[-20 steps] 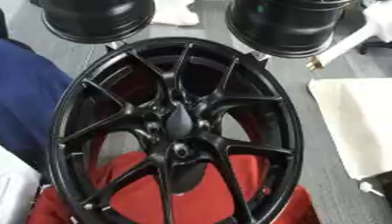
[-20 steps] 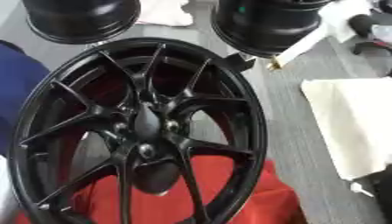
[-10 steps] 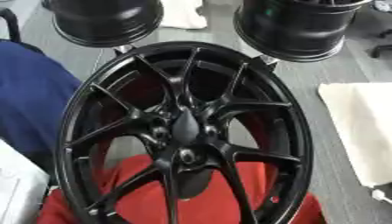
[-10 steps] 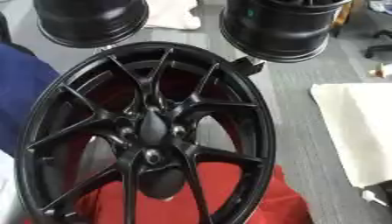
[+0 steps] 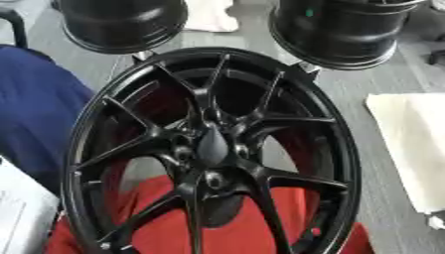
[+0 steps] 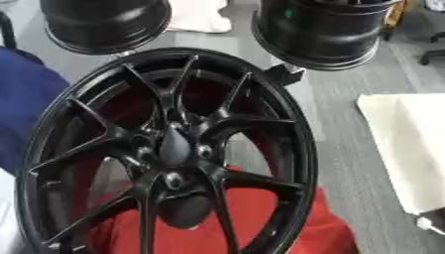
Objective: Pull the pin out of the wheel hub.
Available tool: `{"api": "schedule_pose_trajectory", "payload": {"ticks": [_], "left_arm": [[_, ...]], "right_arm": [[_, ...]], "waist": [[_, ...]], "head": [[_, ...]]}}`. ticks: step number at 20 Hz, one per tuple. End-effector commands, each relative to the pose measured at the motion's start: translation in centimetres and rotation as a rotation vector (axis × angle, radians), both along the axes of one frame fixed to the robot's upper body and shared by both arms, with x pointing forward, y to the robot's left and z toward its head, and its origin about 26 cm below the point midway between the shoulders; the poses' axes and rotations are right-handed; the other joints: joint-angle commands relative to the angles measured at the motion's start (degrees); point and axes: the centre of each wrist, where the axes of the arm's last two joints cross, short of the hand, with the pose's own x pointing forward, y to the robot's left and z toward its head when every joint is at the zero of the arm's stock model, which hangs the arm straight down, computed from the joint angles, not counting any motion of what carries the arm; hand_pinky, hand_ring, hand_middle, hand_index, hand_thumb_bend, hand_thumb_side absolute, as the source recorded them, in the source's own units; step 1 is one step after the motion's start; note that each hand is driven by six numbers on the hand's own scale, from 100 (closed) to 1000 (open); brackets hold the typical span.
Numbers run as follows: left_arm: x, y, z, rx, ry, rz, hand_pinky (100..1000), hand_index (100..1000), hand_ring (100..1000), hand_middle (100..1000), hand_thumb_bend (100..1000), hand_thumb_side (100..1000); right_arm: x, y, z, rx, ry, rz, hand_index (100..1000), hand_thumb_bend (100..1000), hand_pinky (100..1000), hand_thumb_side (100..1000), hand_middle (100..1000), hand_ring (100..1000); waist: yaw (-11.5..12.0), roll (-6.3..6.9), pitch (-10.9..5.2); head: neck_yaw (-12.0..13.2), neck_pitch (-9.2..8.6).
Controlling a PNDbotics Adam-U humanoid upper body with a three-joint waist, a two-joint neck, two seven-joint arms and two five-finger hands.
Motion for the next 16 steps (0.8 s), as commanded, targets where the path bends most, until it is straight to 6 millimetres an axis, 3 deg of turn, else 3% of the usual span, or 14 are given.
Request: {"api": "schedule_pose_trajectory", "payload": {"ticks": [1, 7, 14, 16], "left_arm": [[-0.2, 0.1, 0.8, 0.01, -0.03, 0.006, 693, 749, 764, 611, 120, 719], [-0.1, 0.0, 0.8, 0.012, -0.031, -0.001, 694, 748, 764, 611, 122, 723], [-0.1, 0.0, 0.8, 0.012, -0.031, 0.0, 694, 748, 765, 611, 122, 725], [-0.1, 0.0, 0.8, 0.013, -0.032, -0.003, 694, 748, 765, 612, 122, 726]], "right_arm": [[0.4, 0.5, 1.6, -0.016, -0.05, -0.005, 917, 100, 881, 100, 891, 895], [0.9, 1.7, 2.5, 0.014, -0.105, 0.028, 926, 100, 880, 100, 900, 893], [1.2, 2.1, 2.8, 0.048, -0.172, 0.008, 885, 100, 862, 100, 839, 862], [1.7, 2.9, 3.2, 0.069, -0.22, 0.044, 866, 100, 843, 277, 797, 832]], "waist": [[0.04, -0.12, -0.51], [-0.21, -0.37, -0.12], [-0.27, -0.63, -0.01], [-0.27, -0.67, 0.01]], "head": [[-0.16, -0.87], [-0.51, -0.85], [-0.78, -0.8], [-0.81, -0.72]]}}
